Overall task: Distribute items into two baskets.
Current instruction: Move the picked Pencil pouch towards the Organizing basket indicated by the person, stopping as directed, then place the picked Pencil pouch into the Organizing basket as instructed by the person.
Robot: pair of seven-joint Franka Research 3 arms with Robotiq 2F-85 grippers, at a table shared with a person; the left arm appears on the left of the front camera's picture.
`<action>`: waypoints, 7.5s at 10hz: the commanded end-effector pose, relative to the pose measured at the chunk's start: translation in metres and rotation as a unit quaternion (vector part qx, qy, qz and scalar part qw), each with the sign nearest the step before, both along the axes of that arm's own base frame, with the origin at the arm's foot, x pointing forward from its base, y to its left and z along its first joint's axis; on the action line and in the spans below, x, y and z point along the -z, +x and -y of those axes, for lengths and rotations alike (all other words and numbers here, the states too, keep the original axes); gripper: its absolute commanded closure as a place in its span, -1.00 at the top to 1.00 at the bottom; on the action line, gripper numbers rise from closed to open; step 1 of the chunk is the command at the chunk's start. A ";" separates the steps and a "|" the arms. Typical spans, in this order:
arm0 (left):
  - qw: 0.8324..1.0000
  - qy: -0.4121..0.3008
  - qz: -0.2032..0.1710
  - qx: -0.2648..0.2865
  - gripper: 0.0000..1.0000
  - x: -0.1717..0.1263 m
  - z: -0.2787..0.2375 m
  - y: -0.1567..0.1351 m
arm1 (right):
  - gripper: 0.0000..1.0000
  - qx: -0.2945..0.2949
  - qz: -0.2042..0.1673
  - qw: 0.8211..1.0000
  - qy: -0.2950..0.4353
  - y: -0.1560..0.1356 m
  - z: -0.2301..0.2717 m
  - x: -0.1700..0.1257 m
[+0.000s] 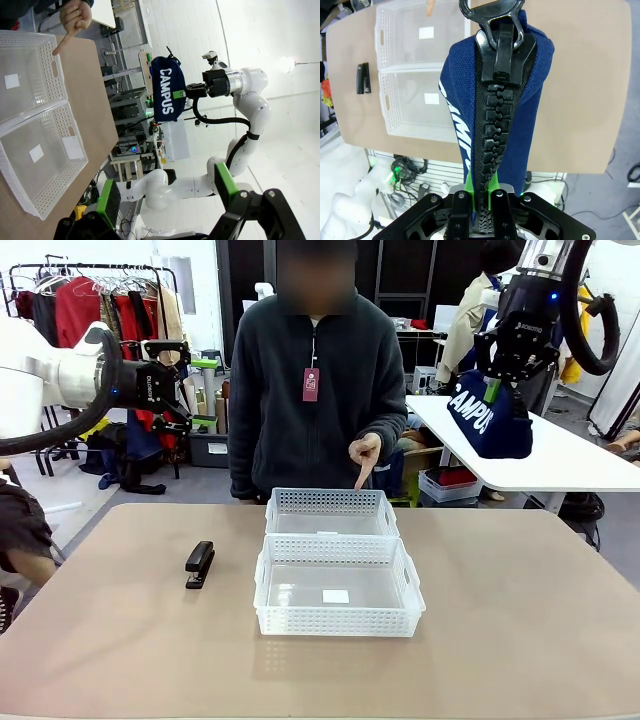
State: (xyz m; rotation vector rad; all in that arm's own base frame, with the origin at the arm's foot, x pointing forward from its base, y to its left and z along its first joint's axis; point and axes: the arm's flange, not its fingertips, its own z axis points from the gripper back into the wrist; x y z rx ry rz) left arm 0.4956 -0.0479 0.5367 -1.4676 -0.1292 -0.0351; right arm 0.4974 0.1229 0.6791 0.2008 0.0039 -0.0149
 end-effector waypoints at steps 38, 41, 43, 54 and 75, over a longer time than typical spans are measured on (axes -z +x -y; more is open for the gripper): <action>1.000 0.000 0.002 -0.003 1.00 -0.002 -0.001 0.000 | -1.00 -0.629 0.153 0.753 -0.118 0.126 -0.213 0.104; 1.000 0.000 0.002 -0.003 1.00 -0.002 -0.001 0.000 | -1.00 -0.629 0.153 0.753 -0.118 0.126 -0.213 0.104; 1.000 0.000 0.002 -0.003 1.00 -0.002 -0.001 0.000 | -1.00 -0.629 0.153 0.753 -0.118 0.126 -0.213 0.104; 1.000 0.000 0.002 -0.003 1.00 -0.002 -0.001 0.000 | -1.00 -0.629 0.153 0.753 -0.118 0.126 -0.213 0.104; 1.000 0.000 0.002 -0.003 1.00 -0.002 -0.001 0.000 | -1.00 -0.732 0.044 0.670 -0.119 0.164 -0.244 0.299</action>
